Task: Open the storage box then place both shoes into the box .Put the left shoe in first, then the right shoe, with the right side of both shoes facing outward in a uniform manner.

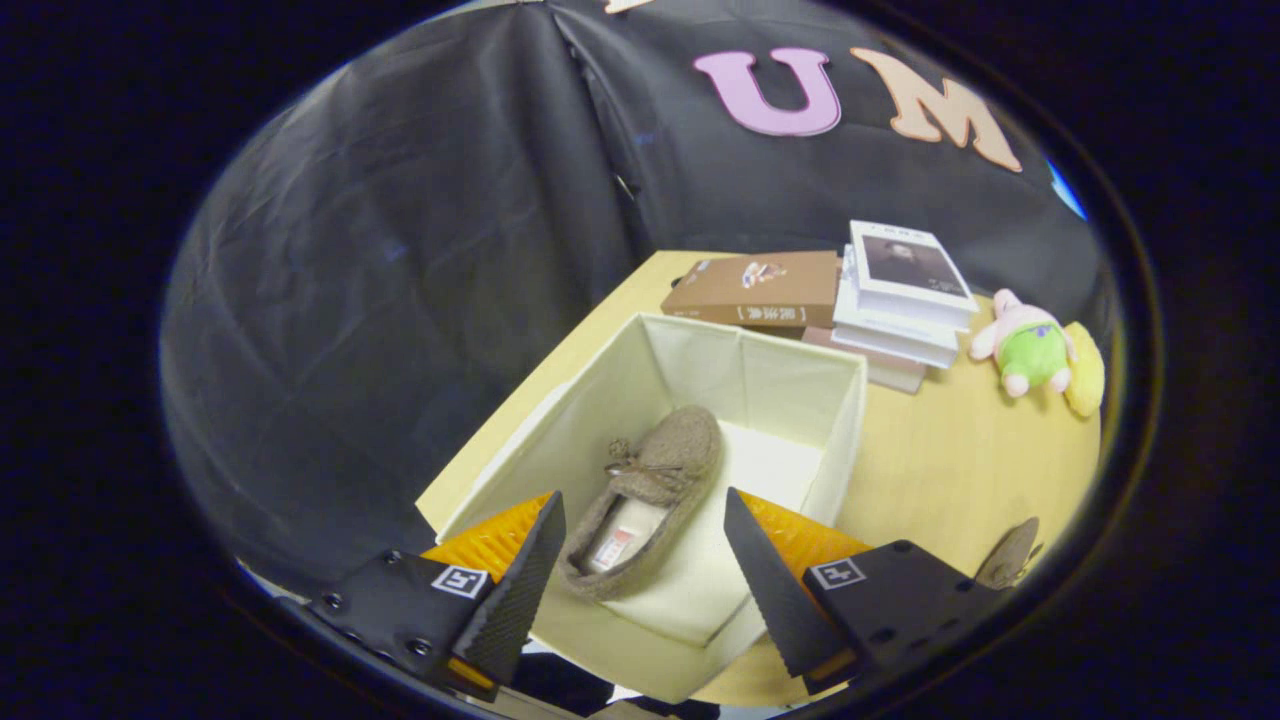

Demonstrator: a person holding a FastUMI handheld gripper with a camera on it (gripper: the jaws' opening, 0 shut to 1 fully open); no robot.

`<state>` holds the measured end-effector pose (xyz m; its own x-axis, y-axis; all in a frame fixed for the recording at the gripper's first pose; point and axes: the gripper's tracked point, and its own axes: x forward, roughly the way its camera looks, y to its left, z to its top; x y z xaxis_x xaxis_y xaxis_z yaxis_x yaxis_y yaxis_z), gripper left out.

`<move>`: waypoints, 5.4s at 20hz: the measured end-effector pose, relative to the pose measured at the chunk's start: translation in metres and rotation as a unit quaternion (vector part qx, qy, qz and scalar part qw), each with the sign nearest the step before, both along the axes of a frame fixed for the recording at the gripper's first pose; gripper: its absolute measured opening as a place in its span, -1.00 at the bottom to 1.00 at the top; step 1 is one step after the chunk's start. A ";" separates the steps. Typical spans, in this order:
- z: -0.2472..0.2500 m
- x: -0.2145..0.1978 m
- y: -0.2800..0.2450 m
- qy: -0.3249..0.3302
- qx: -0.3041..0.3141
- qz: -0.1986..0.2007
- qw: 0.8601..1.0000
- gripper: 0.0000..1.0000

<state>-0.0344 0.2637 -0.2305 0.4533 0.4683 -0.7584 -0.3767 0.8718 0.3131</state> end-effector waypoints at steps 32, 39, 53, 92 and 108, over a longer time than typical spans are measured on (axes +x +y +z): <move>-0.073 -0.074 -0.403 0.053 -0.140 -0.186 0.971 1.00; -0.132 -0.103 -0.419 0.132 -0.156 -0.155 0.967 0.83; -0.125 -0.118 -0.409 0.246 -0.034 -0.293 0.923 -0.92; 0.030 0.001 -0.130 0.170 0.072 -0.234 0.955 -0.92; -0.021 -0.025 -0.046 0.207 0.013 -0.200 0.958 -0.92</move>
<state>-0.0594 0.2174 -0.2516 0.2633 0.3415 -0.9023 0.1467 0.9102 0.3873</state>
